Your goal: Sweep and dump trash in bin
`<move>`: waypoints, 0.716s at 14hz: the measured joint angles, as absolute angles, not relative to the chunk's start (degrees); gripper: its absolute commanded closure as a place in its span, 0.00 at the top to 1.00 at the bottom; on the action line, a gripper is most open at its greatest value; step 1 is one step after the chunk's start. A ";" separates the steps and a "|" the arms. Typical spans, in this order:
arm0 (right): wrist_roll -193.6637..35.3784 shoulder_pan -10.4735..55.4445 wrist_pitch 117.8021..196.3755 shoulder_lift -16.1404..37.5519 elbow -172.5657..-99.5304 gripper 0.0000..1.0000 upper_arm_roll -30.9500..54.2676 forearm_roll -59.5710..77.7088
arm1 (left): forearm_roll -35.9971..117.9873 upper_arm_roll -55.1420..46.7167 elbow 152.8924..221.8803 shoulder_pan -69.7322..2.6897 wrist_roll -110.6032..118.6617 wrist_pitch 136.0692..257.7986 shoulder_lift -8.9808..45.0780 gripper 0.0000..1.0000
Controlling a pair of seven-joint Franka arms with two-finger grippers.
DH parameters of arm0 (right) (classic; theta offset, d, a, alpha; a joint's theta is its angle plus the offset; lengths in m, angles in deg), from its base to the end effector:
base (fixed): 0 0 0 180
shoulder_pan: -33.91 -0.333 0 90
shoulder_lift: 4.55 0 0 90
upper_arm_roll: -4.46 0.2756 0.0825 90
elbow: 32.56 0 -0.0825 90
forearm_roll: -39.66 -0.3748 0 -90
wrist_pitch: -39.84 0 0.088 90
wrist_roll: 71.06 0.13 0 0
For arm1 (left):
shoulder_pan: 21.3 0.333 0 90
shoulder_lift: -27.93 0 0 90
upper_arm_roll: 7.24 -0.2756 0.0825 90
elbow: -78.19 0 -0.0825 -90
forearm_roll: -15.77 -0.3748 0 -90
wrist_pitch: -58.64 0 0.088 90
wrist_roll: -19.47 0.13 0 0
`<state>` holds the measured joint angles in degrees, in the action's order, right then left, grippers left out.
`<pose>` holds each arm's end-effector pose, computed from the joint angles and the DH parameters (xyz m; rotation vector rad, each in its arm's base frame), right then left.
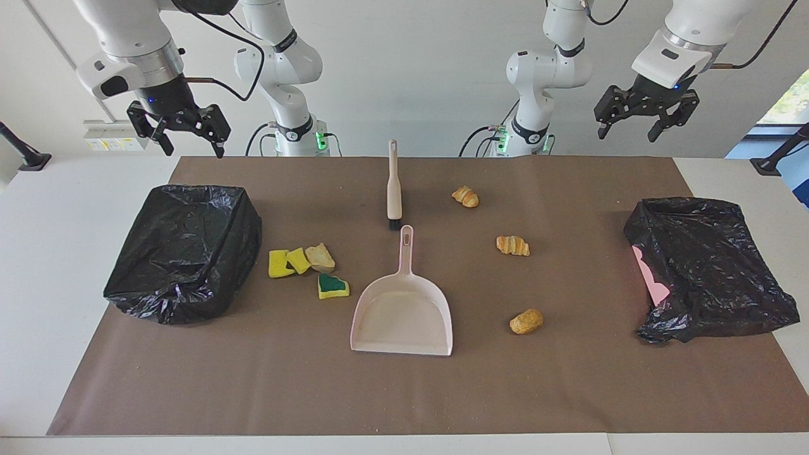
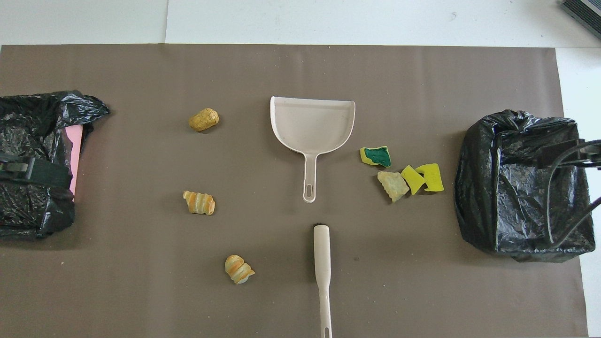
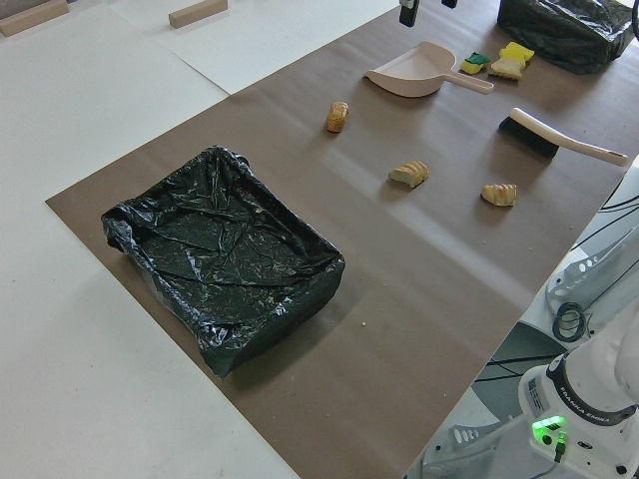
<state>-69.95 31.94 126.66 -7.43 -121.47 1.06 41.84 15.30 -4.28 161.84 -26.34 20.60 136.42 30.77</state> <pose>0.5262 -0.0190 0.5919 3.1056 -0.0724 0.0211 0.5017 -0.0700 0.6192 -3.1170 0.2463 0.0817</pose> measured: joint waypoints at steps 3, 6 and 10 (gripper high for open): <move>-69.95 31.94 126.66 -7.44 -121.47 1.00 1.06 41.84 | 15.44 -3.98 161.86 -26.36 20.60 136.47 30.79 1.00; -69.95 31.94 126.66 -7.44 -121.47 1.00 1.06 41.84 | 16.21 -2.13 164.07 -26.42 20.59 137.81 31.96 1.00; -69.95 31.94 126.66 -7.44 -121.47 1.00 1.06 41.84 | 17.57 4.07 173.08 -26.65 17.51 142.15 36.78 1.00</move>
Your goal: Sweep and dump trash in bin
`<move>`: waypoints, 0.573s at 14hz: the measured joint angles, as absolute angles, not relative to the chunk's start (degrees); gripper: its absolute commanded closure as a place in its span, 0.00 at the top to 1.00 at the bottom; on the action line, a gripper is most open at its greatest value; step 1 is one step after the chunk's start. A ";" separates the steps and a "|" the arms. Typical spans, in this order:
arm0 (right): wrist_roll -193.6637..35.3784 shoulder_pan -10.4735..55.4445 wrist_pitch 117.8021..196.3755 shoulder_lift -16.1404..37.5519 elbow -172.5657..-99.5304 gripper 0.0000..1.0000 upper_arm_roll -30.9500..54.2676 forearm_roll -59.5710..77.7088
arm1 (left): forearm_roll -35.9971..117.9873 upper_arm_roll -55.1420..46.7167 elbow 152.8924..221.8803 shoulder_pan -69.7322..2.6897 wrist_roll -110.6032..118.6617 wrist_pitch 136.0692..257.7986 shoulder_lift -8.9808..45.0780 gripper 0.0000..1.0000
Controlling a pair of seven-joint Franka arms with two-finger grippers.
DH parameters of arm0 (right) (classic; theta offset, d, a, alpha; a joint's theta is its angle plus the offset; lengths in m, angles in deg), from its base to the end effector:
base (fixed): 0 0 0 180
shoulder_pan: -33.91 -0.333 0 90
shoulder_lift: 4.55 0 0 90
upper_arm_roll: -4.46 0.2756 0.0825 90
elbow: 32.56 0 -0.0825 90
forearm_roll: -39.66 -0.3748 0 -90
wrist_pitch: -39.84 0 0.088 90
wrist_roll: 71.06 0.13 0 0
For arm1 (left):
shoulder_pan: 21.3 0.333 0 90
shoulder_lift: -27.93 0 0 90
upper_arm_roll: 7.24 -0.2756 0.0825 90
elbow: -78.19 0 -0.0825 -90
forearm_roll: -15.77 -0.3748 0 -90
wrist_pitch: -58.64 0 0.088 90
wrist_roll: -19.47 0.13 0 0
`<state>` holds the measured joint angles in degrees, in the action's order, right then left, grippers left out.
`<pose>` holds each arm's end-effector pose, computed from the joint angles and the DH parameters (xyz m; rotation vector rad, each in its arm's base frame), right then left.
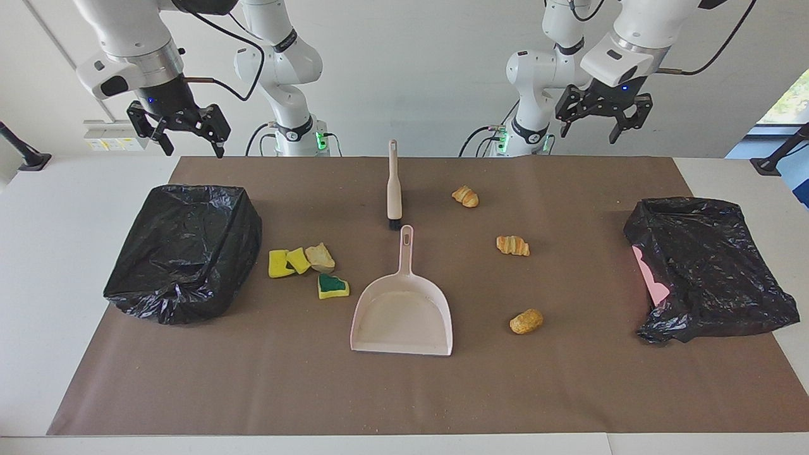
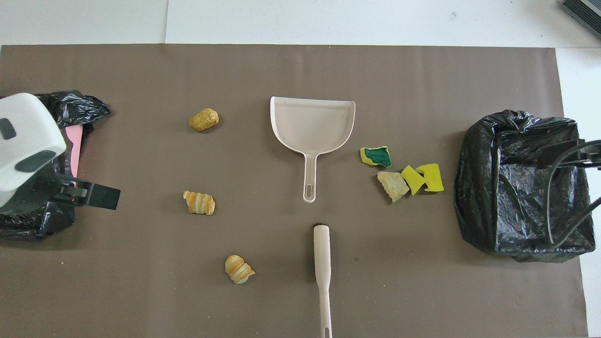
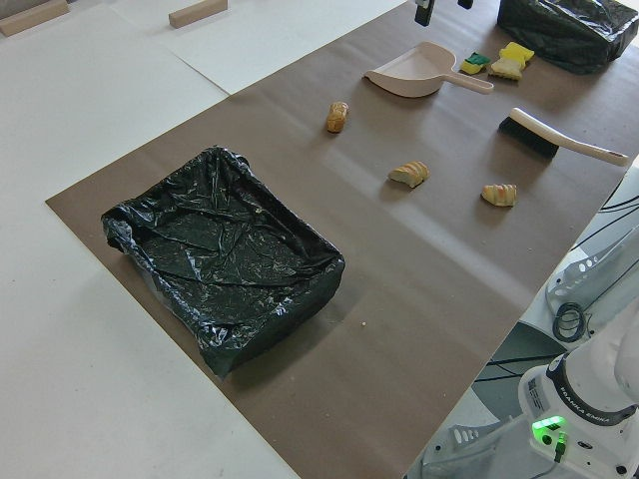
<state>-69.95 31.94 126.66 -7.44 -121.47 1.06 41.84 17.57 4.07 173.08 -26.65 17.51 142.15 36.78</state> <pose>0.5262 -0.0190 0.5920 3.1057 -0.0725 0.0214 0.4665 -0.1511 0.5908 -3.1086 0.4007 0.0732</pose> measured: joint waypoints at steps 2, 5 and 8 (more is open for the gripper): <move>-69.95 31.94 126.66 -7.44 -121.47 1.00 1.06 41.84 | 19.40 7.14 176.96 -27.50 14.66 144.36 38.32 1.00; -69.95 31.94 126.66 -7.44 -121.47 1.00 1.06 41.84 | 20.20 8.25 183.45 -35.05 6.89 150.01 38.83 1.00; -69.95 31.94 126.66 -7.44 -121.49 1.00 1.06 41.84 | 20.27 8.60 191.31 -45.75 -3.59 158.35 38.81 1.00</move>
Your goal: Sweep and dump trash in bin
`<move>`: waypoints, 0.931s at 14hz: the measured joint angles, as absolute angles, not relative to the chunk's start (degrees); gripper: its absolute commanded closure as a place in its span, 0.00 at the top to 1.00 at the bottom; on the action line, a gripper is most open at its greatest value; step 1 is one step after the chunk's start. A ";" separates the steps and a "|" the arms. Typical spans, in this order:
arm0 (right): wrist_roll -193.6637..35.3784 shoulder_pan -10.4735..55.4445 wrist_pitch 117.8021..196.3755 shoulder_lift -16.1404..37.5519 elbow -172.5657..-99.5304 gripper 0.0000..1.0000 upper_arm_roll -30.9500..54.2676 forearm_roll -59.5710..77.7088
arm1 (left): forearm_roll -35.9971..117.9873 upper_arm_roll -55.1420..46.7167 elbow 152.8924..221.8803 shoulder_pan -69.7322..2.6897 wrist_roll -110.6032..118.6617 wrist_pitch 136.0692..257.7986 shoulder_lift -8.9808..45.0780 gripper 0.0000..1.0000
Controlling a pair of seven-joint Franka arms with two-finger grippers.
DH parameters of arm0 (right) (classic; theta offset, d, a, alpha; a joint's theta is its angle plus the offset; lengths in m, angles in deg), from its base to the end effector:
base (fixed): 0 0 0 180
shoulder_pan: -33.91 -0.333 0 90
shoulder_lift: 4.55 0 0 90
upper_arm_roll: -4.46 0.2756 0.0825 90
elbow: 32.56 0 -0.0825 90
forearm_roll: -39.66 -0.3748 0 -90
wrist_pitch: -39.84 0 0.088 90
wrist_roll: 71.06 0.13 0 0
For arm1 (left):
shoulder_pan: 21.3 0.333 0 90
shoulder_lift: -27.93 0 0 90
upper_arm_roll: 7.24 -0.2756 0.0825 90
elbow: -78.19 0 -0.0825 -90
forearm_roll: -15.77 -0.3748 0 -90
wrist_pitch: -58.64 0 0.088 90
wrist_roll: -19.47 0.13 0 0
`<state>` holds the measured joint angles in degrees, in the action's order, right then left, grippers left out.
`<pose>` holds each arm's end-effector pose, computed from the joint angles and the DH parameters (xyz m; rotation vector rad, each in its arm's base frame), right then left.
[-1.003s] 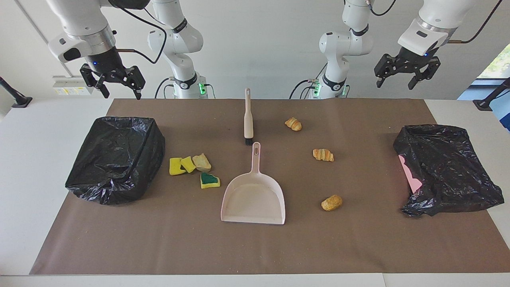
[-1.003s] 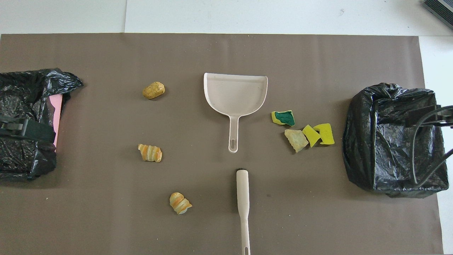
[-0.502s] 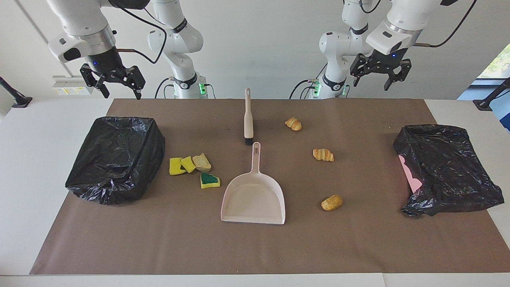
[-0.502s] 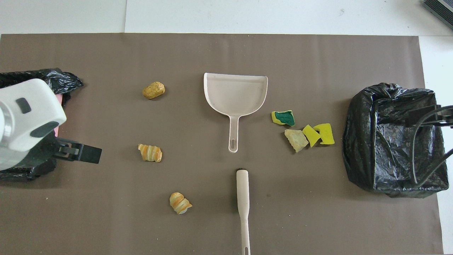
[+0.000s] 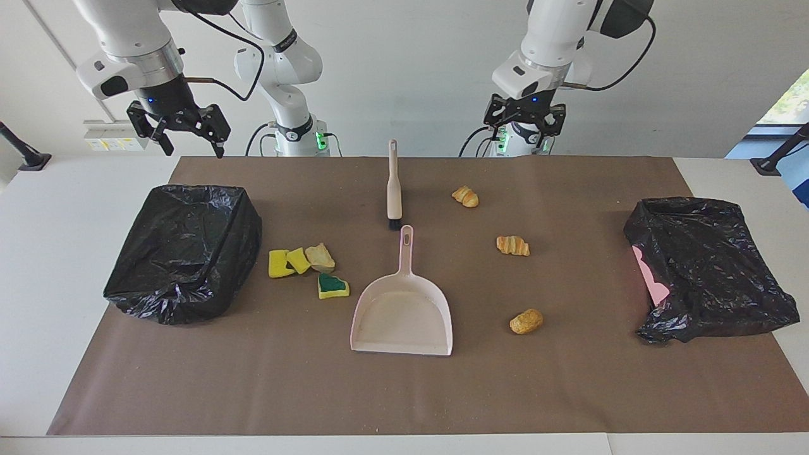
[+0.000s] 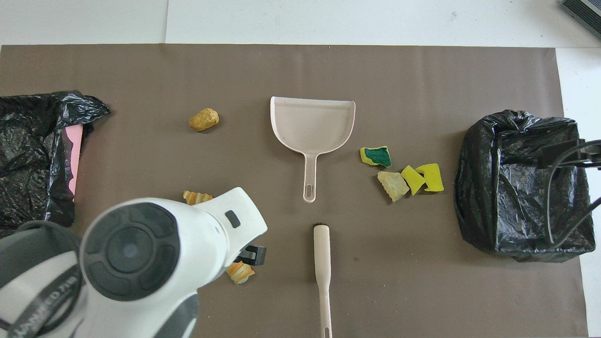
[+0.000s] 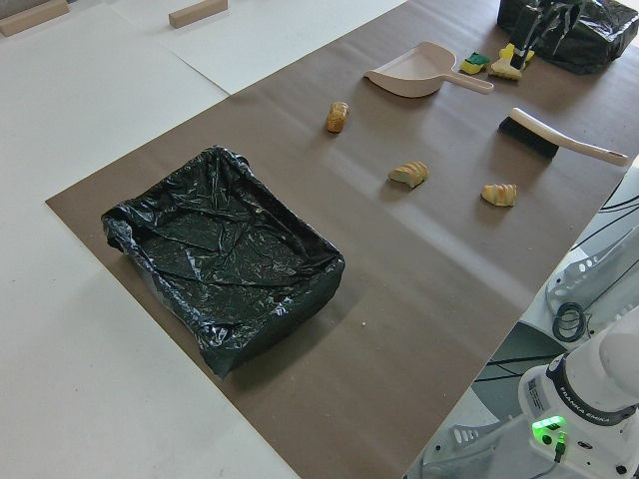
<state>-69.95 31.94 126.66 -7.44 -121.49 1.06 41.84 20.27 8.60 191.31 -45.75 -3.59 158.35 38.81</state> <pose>0.5262 -0.0190 0.5918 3.1057 -0.0724 0.0209 0.3692 -0.3317 0.4828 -3.1050 0.4367 0.0888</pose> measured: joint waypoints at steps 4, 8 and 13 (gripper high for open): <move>-69.95 31.94 126.66 -7.52 -121.83 1.00 1.06 41.84 | 21.00 8.70 199.86 -57.38 -14.28 169.11 38.40 1.00; -69.95 31.94 126.66 -7.63 -121.99 1.00 1.06 41.84 | 21.37 8.72 205.11 -66.35 -25.47 180.83 33.28 1.00; -69.95 31.95 126.66 -7.65 -122.02 1.00 1.06 41.84 | 21.47 8.63 205.52 -70.01 -30.25 187.12 27.07 1.00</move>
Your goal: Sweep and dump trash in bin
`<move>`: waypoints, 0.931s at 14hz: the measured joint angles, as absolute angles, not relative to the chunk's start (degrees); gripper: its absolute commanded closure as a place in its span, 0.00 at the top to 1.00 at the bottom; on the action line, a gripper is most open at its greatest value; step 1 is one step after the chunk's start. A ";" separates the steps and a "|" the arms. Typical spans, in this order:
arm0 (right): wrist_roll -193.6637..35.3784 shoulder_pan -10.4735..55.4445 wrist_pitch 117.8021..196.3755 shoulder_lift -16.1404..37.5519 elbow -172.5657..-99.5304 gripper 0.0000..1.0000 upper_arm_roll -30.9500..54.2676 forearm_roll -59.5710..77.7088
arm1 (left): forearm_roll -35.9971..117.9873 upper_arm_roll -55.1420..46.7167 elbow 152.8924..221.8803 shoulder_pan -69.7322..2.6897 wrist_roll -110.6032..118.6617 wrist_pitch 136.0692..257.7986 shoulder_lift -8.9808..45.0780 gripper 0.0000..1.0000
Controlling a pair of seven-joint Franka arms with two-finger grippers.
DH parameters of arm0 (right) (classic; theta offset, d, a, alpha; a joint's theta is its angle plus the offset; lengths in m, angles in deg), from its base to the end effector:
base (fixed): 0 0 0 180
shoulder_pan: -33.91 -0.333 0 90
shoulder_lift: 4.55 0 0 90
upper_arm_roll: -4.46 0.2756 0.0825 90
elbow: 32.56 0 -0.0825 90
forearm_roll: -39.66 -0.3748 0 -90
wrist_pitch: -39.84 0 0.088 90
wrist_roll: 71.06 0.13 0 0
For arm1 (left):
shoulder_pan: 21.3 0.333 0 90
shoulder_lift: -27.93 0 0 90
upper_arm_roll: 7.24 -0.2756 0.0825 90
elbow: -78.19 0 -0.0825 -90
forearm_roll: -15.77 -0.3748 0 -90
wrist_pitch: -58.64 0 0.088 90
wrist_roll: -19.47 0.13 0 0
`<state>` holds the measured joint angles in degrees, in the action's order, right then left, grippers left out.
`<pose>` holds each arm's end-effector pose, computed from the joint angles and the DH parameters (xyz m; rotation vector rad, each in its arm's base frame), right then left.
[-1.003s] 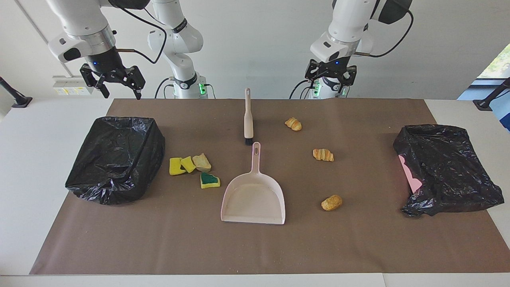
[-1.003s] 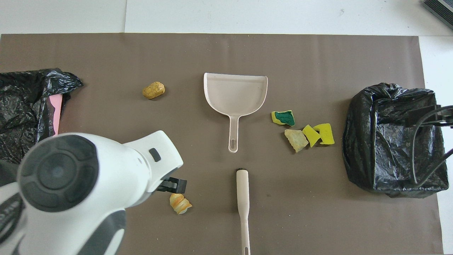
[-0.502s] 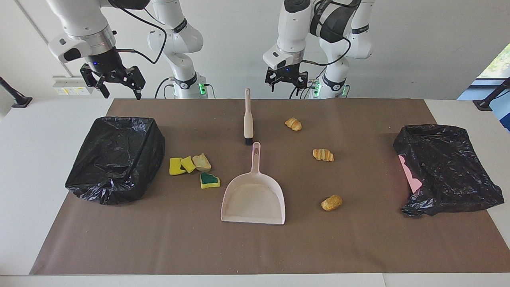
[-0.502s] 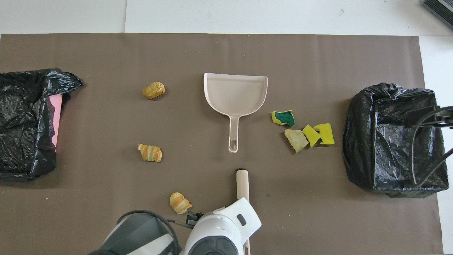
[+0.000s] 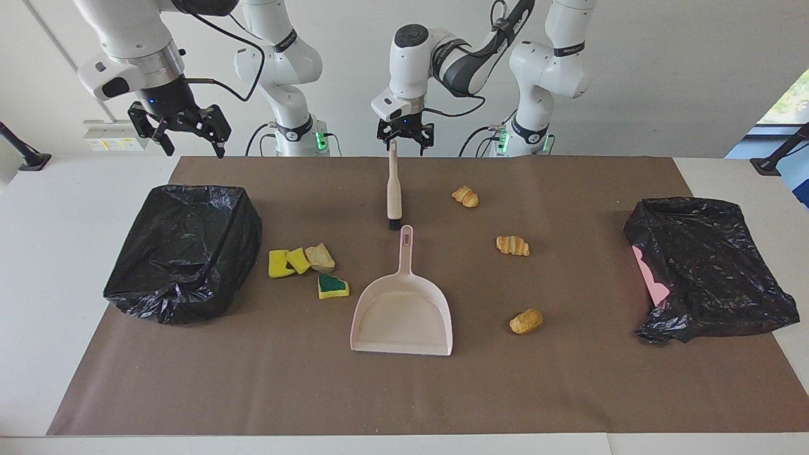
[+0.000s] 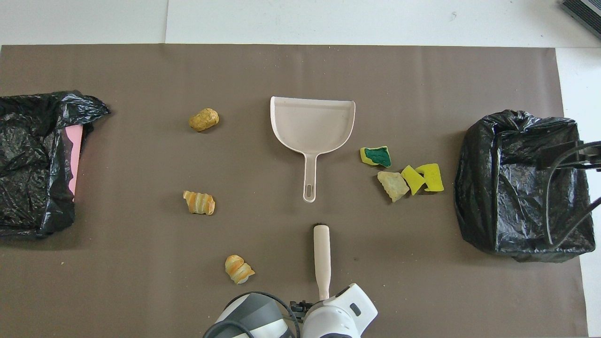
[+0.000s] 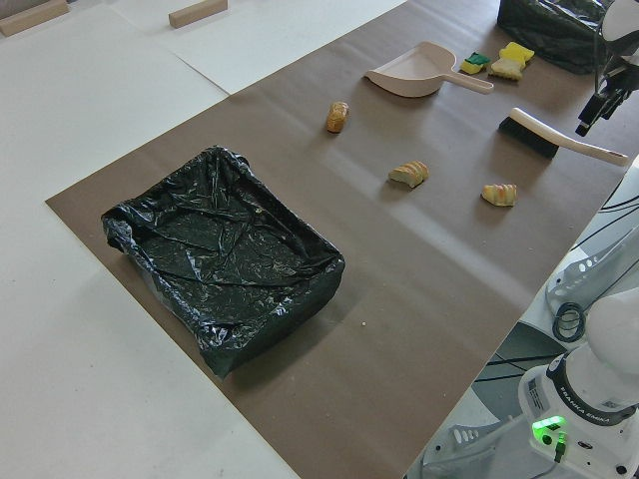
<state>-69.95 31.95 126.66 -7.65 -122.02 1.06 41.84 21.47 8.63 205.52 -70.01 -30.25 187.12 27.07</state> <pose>0.5250 -0.0191 0.5895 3.1059 -0.0725 0.0122 0.2194 -0.4726 0.3114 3.0757 -0.3049 -0.1021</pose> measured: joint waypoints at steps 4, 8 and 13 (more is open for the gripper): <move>-69.96 31.97 126.66 -7.66 -122.11 1.00 1.04 41.84 | 23.64 8.59 205.52 -71.16 -31.81 187.44 25.06 0.64; -70.02 31.97 126.66 -7.66 -122.20 1.00 1.03 41.84 | 26.10 8.27 205.52 -71.16 -31.81 187.37 25.06 0.36; -70.04 31.97 126.66 -7.72 -122.27 1.00 1.03 41.84 | 26.24 8.15 205.52 -71.17 -31.87 186.65 25.03 0.29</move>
